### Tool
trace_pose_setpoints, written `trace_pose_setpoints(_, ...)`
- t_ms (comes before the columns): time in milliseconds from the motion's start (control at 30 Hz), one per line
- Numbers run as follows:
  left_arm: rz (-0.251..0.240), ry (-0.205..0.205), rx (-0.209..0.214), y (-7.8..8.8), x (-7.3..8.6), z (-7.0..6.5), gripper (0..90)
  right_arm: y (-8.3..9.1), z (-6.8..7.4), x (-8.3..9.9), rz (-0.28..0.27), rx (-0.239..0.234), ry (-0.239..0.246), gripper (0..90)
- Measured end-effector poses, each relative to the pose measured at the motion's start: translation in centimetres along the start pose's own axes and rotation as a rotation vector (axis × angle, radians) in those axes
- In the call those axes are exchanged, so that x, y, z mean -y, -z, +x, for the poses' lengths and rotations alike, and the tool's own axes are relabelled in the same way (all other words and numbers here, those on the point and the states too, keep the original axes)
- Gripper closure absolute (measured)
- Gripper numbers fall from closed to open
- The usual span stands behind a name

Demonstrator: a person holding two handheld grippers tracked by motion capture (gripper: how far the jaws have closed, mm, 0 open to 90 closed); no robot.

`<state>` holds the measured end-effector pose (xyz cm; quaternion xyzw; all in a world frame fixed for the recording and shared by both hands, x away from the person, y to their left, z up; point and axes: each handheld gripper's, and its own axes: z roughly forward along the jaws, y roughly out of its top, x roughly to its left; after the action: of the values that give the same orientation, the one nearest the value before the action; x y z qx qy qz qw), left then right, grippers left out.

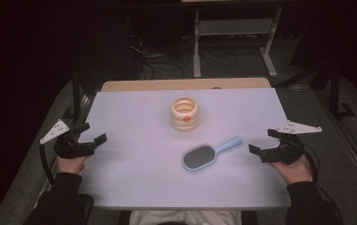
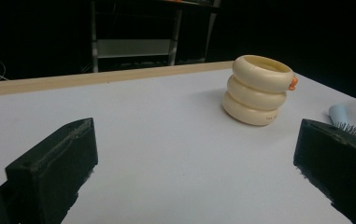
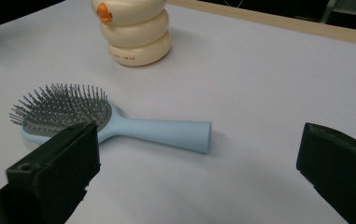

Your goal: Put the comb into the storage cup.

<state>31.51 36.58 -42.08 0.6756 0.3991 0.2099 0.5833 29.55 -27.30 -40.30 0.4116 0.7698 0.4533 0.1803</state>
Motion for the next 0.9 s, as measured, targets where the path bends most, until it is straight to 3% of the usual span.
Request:
trace_pose_setpoints(100, 0.011, -0.018, -0.004, -0.1, 0.0, -0.1, 0.0, -0.1, 0.2, 0.0, 0.013, -0.024, 0.007, 0.0)
trace_pose_setpoints(467, 0.007, -0.013, 0.001, -0.1, 0.1, -0.2, 0.0, 0.2, 0.9, -0.4, -0.015, -0.030, 0.037, 0.0)
trace_pose_setpoints(567, -0.005, 0.003, 0.016, 0.0, 0.1, -0.3, 0.0, 0.1, 1.1, -0.7, -0.016, -0.035, 0.052, 0.0)
trace_pose_setpoints(900, 0.009, -0.019, 0.035, -0.2, 0.1, -0.7, 0.0, -0.2, 1.4, -1.9, -0.002, -0.046, 0.074, 0.0)
